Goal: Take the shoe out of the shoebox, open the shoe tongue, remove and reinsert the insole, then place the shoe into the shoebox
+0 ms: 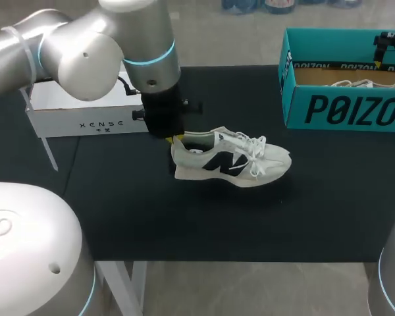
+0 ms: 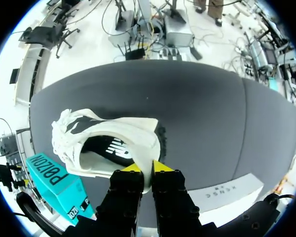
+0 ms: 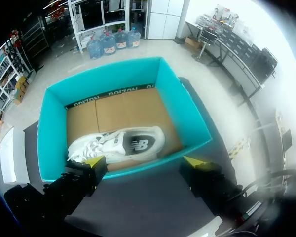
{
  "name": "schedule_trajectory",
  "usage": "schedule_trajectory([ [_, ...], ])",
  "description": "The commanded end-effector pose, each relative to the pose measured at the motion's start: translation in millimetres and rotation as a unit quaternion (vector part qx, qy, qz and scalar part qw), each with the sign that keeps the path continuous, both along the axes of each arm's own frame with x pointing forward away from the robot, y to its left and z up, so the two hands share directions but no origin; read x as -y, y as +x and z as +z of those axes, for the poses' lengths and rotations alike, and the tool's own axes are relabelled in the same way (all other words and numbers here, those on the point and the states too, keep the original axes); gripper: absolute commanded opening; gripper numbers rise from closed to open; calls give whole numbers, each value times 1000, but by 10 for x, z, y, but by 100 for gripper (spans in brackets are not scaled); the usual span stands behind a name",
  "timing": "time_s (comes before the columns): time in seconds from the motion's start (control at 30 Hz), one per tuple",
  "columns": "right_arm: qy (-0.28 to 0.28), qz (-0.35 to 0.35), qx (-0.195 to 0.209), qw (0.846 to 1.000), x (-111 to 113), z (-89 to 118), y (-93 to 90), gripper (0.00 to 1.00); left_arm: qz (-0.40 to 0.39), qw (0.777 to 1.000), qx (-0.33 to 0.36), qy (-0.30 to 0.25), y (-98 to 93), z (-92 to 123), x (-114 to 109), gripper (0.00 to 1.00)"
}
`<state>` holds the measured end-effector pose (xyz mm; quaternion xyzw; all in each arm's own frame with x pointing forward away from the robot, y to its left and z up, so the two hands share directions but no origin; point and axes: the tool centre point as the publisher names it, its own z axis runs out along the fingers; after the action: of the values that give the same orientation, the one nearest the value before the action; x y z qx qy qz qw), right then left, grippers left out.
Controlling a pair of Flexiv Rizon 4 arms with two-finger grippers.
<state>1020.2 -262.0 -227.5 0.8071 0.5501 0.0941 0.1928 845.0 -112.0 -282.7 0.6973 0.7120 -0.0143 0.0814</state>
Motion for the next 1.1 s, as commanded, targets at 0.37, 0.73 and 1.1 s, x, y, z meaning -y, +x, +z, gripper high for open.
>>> schedule_trajectory([
  [0.37,0,0,1,1000,1,-4,-9,100,-8,1000,-17,2,-216,-343,181,0],
  [0.73,0,0,1,1000,1,-4,-9,100,-3,1000,-21,6,-344,-500,219,0],
  [1.1,0,0,1,1000,1,-4,-9,100,2,1000,-25,16,-471,-639,298,0],
])
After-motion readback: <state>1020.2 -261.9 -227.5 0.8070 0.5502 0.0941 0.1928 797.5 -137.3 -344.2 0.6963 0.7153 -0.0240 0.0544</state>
